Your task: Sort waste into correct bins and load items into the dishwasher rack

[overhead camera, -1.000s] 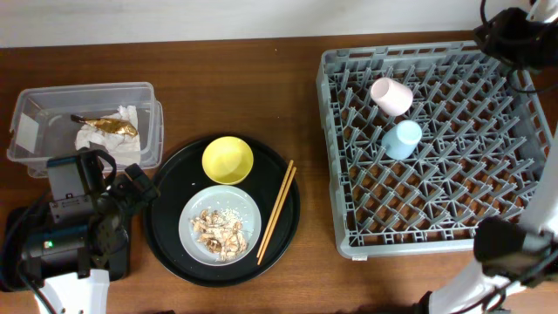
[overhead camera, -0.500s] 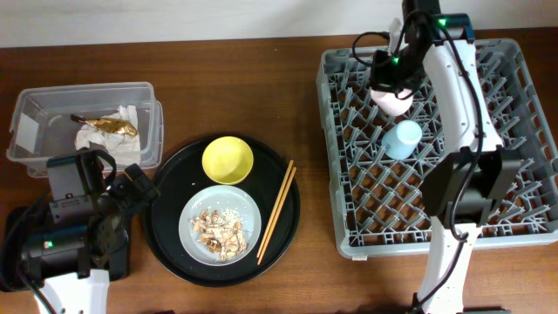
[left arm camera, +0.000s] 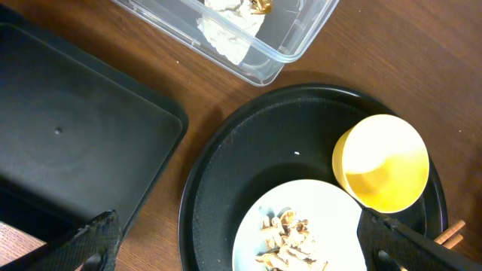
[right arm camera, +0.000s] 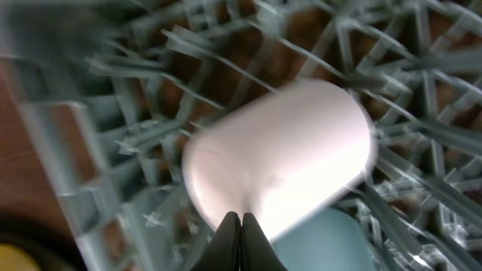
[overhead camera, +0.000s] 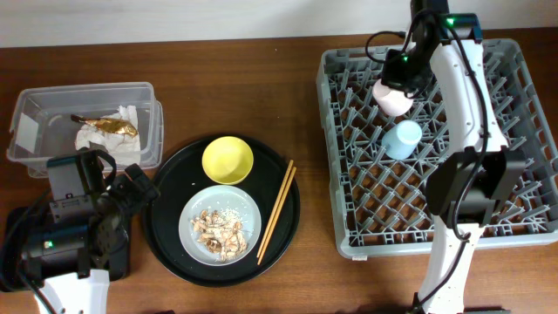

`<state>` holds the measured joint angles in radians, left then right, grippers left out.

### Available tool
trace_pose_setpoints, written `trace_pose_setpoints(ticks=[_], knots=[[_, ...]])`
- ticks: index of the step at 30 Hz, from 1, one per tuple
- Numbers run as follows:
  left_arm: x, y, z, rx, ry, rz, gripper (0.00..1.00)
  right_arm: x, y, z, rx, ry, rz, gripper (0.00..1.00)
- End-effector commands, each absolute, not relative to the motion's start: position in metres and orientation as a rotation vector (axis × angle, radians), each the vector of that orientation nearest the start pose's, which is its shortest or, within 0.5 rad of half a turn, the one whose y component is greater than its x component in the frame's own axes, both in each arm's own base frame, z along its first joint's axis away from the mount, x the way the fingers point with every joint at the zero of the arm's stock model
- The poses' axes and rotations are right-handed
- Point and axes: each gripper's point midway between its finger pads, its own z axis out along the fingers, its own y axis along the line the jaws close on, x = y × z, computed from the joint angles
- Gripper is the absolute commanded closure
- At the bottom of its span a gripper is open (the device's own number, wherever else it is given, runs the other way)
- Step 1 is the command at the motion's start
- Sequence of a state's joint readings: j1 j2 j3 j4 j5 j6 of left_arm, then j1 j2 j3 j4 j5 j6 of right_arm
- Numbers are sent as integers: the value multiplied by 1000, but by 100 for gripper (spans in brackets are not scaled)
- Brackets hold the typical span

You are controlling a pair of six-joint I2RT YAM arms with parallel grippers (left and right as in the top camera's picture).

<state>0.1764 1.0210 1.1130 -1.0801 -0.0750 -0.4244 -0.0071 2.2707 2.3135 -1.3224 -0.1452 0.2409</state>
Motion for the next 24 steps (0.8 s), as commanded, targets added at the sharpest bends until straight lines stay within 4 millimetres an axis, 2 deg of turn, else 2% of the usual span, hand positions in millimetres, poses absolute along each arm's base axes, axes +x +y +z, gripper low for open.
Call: trace_pose_setpoints(ticks=[1, 4, 5, 7, 8, 11, 14, 16, 17, 19, 21, 22, 24], knots=[[250, 58, 223, -793, 2408, -14, 1, 505, 41, 177, 205, 2784, 405, 96], [250, 58, 223, -793, 2408, -14, 1, 505, 31, 153, 203, 2837, 323, 96], [250, 58, 223, -793, 2408, -14, 1, 502, 19, 140, 274, 2870, 230, 96], [250, 58, 223, -793, 2408, -14, 0, 496, -8, 132, 388, 2888, 33, 96], [250, 58, 223, -793, 2408, -14, 1, 495, -12, 135, 393, 2882, 4, 96], [250, 58, 223, -793, 2408, -14, 1, 490, -32, 164, 490, 2818, -148, 96], [250, 58, 223, -793, 2408, -14, 1, 486, -35, 220, 493, 2710, -150, 96], [250, 58, 223, -793, 2408, -14, 1, 482, -24, 254, 463, 2657, -82, 96], [250, 58, 223, -793, 2408, -14, 1, 480, -6, 269, 373, 2648, 32, 96], [250, 58, 223, -793, 2408, -14, 1, 481, 10, 277, 315, 2636, 91, 96], [250, 58, 223, -793, 2408, -14, 1, 489, 14, 262, 306, 2653, 74, 96], [250, 58, 223, -793, 2408, -14, 1, 496, 13, 244, 311, 2681, 64, 96], [250, 58, 223, -793, 2408, -14, 1, 504, 9, 220, 323, 2716, 29, 96]])
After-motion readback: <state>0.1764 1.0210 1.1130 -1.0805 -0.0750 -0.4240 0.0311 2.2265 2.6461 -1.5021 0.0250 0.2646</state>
